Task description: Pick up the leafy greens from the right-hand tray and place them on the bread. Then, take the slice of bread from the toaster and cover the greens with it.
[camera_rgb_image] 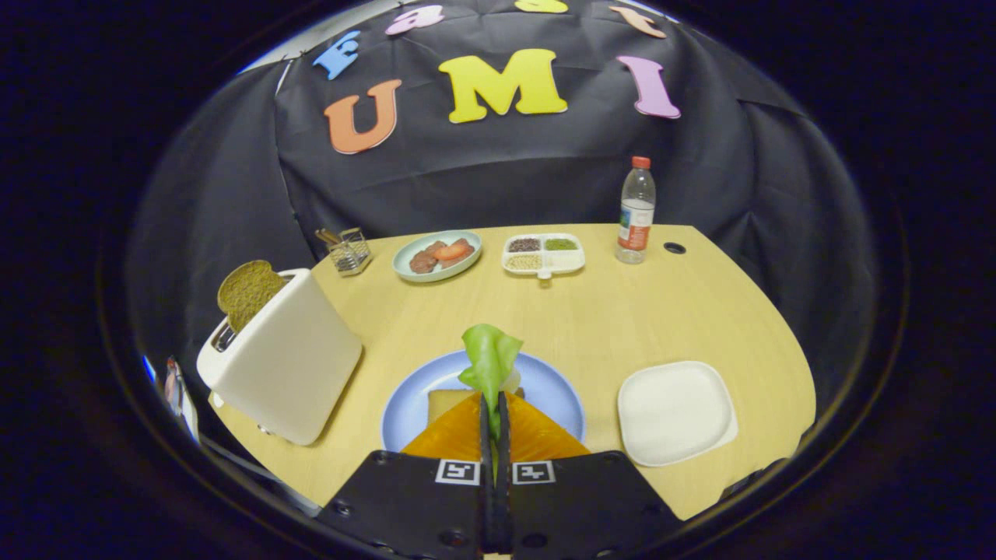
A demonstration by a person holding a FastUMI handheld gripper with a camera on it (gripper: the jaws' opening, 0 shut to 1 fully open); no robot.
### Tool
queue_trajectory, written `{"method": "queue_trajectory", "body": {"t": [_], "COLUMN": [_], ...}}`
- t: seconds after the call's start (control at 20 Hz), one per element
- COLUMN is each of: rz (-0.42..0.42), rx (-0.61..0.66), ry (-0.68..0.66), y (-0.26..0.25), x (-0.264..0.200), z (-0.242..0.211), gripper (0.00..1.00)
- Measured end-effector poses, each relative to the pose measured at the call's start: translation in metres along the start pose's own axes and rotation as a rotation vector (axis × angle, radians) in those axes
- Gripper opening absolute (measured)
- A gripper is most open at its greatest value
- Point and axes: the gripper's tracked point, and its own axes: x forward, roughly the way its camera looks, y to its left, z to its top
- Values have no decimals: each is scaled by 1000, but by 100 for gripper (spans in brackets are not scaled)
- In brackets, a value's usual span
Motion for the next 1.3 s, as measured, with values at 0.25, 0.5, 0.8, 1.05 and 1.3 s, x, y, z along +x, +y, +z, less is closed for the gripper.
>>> {"method": "queue_trajectory", "body": {"t": [0.25,0.5,0.8,1.05,1.3], "rz": [-21,-53,-109,-99,-82], "rx": [-71,-172,-175,-127,-99], "ry": [50,22,39,62,42], "y": [33,41,26,20,25], "x": [25,26,26,25,12], "z": [-23,-27,-36,-42,-27], "gripper": [3,25,74,85,89]}}
